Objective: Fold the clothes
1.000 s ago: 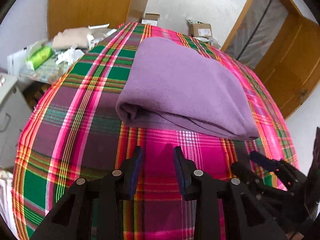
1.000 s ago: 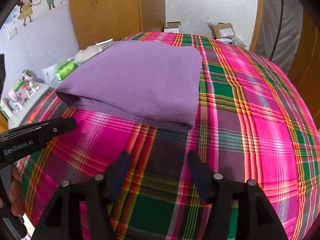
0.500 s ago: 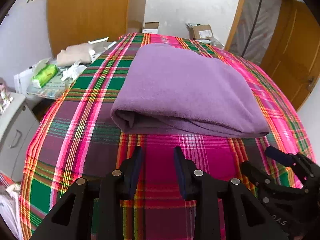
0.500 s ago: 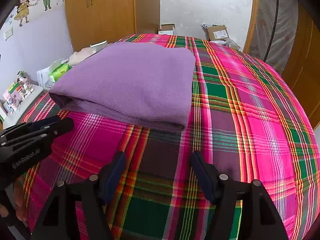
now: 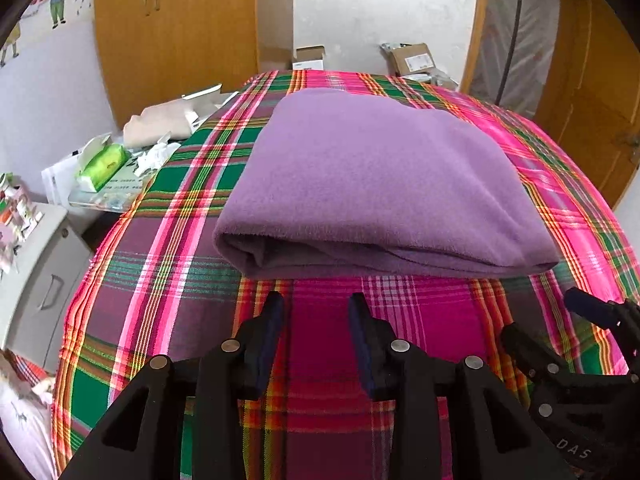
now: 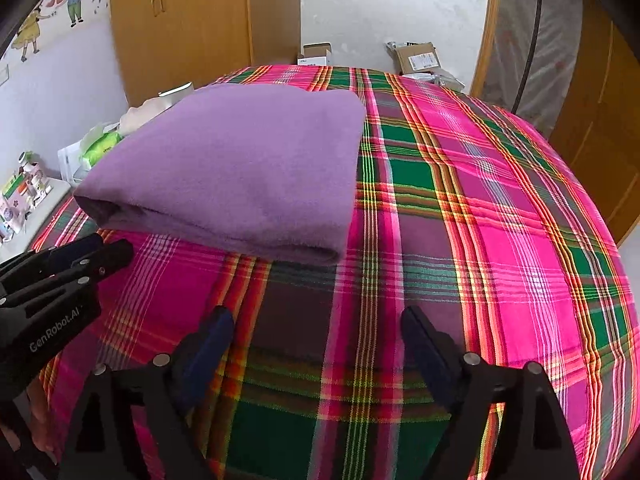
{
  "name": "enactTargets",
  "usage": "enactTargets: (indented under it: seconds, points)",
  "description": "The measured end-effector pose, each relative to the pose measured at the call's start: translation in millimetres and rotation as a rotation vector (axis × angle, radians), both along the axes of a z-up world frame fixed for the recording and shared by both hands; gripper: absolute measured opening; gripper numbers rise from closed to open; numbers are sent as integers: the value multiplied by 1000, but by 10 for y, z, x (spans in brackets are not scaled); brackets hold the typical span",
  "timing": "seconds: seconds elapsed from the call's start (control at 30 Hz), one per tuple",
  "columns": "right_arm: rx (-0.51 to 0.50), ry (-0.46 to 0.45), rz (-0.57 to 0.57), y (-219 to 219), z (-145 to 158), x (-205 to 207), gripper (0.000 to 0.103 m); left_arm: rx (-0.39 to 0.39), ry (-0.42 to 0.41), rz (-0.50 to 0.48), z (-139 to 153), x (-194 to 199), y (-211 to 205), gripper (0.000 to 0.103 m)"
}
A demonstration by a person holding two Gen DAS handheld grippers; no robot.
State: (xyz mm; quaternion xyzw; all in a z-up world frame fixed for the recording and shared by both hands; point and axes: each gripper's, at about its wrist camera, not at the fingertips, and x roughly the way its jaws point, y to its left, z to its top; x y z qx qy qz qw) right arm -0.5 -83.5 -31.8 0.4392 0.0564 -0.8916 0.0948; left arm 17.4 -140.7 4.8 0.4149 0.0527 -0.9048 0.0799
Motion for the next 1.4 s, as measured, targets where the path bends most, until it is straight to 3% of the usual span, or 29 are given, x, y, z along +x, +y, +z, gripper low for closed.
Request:
enactTargets:
  seconds: [0.13, 1.4]
  points:
    - [-2, -2, 0, 10, -11, -9, 88, -20, -8, -7, -8, -12, 56, 46]
    - [-3, -8, 14, 61, -21, -49, 92, -22, -10, 13, -11, -29, 69, 48]
